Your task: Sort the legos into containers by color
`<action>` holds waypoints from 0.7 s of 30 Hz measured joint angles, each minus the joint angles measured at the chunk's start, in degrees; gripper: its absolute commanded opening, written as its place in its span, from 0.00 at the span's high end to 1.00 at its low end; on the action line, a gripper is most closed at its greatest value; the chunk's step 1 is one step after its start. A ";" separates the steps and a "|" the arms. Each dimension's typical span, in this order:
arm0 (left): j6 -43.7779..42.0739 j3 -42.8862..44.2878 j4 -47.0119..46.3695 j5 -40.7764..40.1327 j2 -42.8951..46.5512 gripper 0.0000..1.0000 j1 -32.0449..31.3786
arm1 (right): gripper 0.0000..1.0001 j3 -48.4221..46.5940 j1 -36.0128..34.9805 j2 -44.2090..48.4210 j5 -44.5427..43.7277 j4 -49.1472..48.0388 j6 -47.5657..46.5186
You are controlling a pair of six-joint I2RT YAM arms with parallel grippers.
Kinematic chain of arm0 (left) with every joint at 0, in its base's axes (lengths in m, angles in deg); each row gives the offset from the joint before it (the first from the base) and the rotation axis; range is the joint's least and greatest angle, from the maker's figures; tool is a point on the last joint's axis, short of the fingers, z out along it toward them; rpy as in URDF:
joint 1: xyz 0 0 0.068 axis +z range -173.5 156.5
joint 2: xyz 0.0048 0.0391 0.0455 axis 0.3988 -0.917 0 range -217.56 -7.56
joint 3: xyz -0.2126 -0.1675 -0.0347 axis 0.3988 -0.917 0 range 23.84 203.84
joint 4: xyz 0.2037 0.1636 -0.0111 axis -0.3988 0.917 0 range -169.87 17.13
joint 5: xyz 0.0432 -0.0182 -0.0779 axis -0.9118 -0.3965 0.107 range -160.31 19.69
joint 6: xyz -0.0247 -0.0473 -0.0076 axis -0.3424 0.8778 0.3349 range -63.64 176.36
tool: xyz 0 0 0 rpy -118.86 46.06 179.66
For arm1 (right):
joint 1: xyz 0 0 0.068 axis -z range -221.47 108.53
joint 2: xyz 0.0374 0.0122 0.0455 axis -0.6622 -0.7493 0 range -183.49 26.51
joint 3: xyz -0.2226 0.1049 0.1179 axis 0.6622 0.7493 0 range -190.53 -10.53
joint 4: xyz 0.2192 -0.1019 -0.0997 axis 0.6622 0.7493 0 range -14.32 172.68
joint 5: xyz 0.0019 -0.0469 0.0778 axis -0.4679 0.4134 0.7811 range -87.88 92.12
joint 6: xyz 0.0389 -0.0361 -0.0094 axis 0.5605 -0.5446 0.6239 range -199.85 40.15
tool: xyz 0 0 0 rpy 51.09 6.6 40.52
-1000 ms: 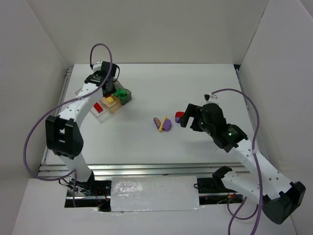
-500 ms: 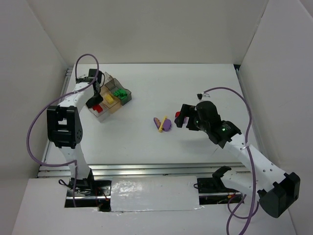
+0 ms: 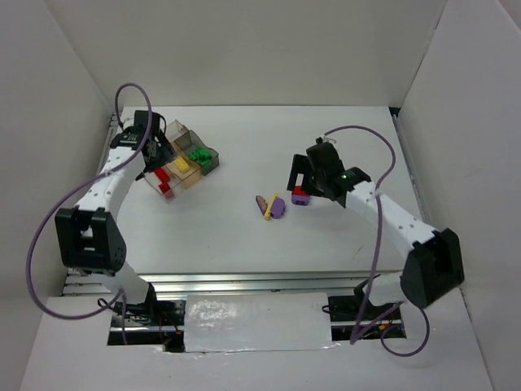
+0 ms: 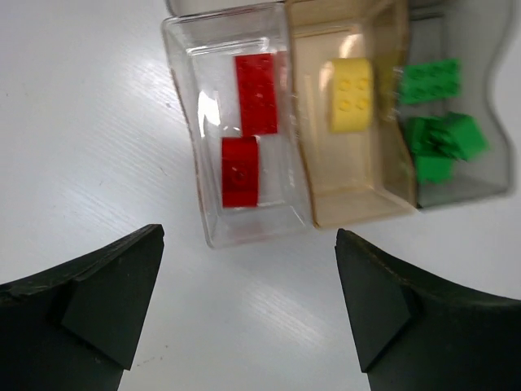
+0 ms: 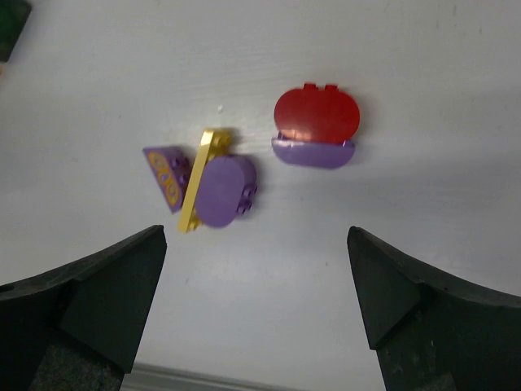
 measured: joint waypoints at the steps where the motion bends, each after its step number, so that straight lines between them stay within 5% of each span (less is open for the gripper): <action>1: -0.70 -0.57 -0.15 1.03 3.13 0.00 -0.72 | 0.00 -2.05 1.03 -3.10 -0.48 0.22 -0.24; 10: -7.96 -9.51 -2.71 9.11 22.51 0.01 -12.20 | 0.01 -20.37 7.26 -30.12 -2.64 4.33 -2.45; 21: -10.51 -16.15 -2.86 13.00 23.41 0.00 -14.71 | 0.06 -20.87 7.45 -36.76 0.57 6.51 -2.97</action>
